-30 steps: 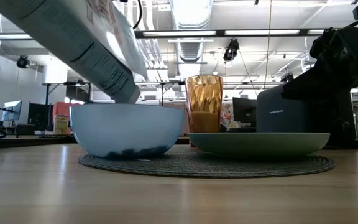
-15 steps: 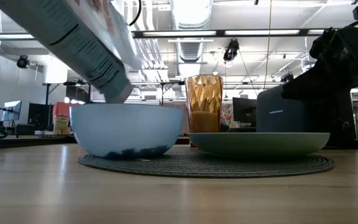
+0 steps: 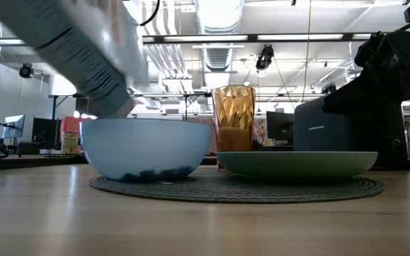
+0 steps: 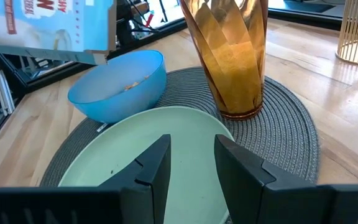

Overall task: Arrange a breakfast setting
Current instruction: Pour the cereal from the cereal box into the blue bowl

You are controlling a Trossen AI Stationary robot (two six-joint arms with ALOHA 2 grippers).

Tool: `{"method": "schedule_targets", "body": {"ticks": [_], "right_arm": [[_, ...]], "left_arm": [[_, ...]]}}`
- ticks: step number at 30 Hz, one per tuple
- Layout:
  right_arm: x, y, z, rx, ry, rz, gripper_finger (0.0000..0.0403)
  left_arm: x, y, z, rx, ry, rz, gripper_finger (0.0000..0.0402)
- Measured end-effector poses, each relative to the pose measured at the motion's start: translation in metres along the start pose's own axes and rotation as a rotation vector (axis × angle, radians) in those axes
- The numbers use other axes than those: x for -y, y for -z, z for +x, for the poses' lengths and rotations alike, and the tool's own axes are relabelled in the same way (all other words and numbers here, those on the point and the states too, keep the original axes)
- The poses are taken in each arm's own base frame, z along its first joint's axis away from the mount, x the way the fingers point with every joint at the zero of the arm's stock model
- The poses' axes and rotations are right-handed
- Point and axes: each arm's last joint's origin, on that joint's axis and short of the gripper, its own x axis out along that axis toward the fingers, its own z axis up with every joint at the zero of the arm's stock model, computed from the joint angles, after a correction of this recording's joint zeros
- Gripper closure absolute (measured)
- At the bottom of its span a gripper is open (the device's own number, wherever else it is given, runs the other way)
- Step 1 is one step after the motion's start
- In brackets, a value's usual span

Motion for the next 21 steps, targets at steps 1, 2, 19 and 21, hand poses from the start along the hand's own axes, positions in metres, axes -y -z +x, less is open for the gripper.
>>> {"method": "schedule_targets", "body": {"ticks": [1, 2, 19, 21], "right_arm": [[0.000, 0.000, 0.000, 0.000, 0.000, 0.000, 0.0289], [0.000, 0.000, 0.000, 0.000, 0.000, 0.000, 0.0289], [0.000, 0.000, 0.000, 0.000, 0.000, 0.000, 0.0289], [0.000, 0.000, 0.000, -0.001, 0.000, 0.000, 0.0289]], "left_arm": [[0.003, 0.001, 0.000, 0.000, 0.004, 0.018, 0.0311], [0.005, 0.003, -0.001, -0.001, 0.013, 0.033, 0.0311], [0.011, 0.005, 0.010, -0.094, -0.012, 0.005, 0.0311], [0.012, 0.004, 0.010, -0.091, -0.013, -0.002, 0.0311]]}}
